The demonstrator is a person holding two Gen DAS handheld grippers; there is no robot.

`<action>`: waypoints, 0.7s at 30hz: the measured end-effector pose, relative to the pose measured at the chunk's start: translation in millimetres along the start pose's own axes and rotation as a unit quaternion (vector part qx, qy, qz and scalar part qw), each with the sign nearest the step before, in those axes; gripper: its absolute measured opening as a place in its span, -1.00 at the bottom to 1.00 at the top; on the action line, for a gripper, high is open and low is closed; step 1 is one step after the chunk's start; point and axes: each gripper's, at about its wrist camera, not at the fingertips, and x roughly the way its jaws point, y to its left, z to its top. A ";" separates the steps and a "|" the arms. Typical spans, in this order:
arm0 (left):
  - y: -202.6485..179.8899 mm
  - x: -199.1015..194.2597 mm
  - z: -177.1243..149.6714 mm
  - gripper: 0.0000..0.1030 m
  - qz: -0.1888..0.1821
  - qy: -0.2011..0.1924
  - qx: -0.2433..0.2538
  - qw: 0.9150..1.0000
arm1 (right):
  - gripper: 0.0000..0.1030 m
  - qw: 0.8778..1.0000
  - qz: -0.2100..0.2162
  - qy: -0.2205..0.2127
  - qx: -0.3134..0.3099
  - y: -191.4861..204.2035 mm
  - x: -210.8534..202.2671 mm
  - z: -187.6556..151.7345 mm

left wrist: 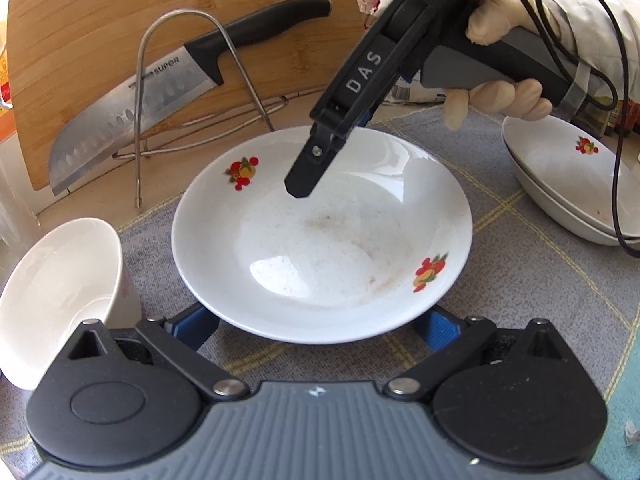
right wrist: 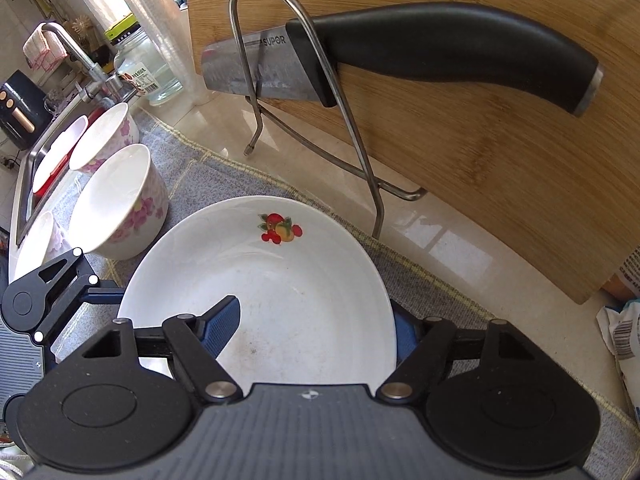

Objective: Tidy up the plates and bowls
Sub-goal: 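Lift the white fruit-print plate off the towel with the right gripper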

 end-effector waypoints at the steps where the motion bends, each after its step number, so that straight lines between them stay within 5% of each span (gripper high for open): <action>1: 0.4 -0.4 -0.3 0.96 -0.001 0.000 -0.001 1.000 | 0.58 1.000 0.000 0.000 0.000 -0.2 0.0 0.1; 21: 2.2 2.9 0.9 0.95 0.000 0.007 0.004 1.000 | 0.60 1.000 -0.007 0.013 -0.006 4.2 0.5 0.0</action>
